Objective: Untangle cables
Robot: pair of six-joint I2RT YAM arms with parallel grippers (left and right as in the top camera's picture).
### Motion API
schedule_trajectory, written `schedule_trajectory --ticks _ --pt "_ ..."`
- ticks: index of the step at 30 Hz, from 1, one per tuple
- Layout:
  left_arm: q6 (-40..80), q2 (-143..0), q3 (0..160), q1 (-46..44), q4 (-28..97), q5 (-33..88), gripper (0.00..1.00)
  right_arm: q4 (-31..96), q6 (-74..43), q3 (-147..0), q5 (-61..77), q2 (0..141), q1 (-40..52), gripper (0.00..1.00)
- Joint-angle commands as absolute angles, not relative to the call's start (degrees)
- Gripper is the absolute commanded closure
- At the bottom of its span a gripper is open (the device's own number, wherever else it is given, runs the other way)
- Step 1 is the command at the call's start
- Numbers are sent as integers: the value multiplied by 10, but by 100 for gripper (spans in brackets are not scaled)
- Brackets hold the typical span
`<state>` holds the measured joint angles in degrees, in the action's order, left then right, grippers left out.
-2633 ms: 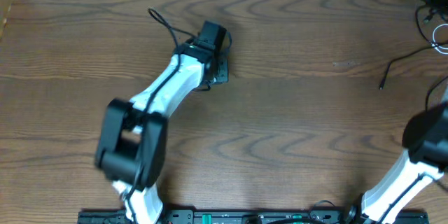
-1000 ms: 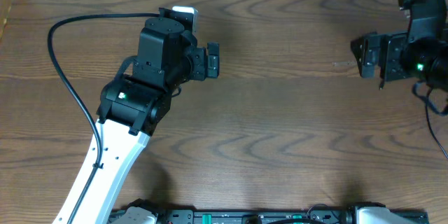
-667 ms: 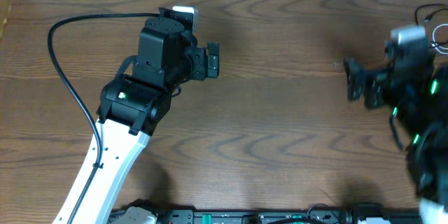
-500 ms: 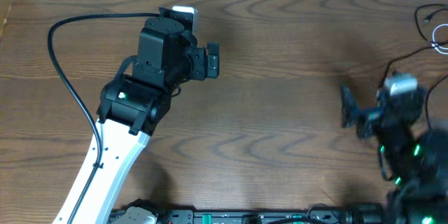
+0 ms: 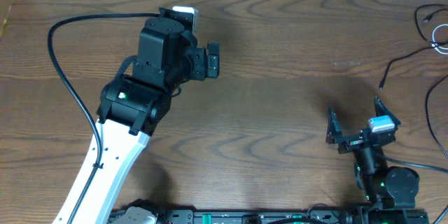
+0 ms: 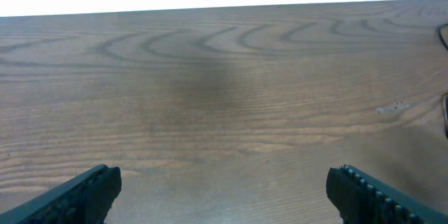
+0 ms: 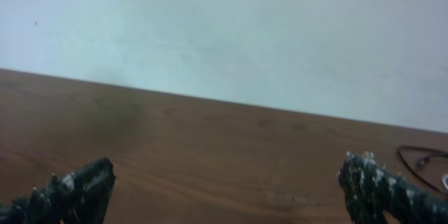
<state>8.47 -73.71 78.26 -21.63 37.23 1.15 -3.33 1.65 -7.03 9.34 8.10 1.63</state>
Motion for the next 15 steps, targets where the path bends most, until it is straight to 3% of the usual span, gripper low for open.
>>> schedule_trajectory --ticks 1,15 --pt "73 -734 786 -215 373 4 1 -55 2 -29 97 53 15 1" --pt "73 -734 786 -215 373 4 1 15 5 -3 100 3 16 1"
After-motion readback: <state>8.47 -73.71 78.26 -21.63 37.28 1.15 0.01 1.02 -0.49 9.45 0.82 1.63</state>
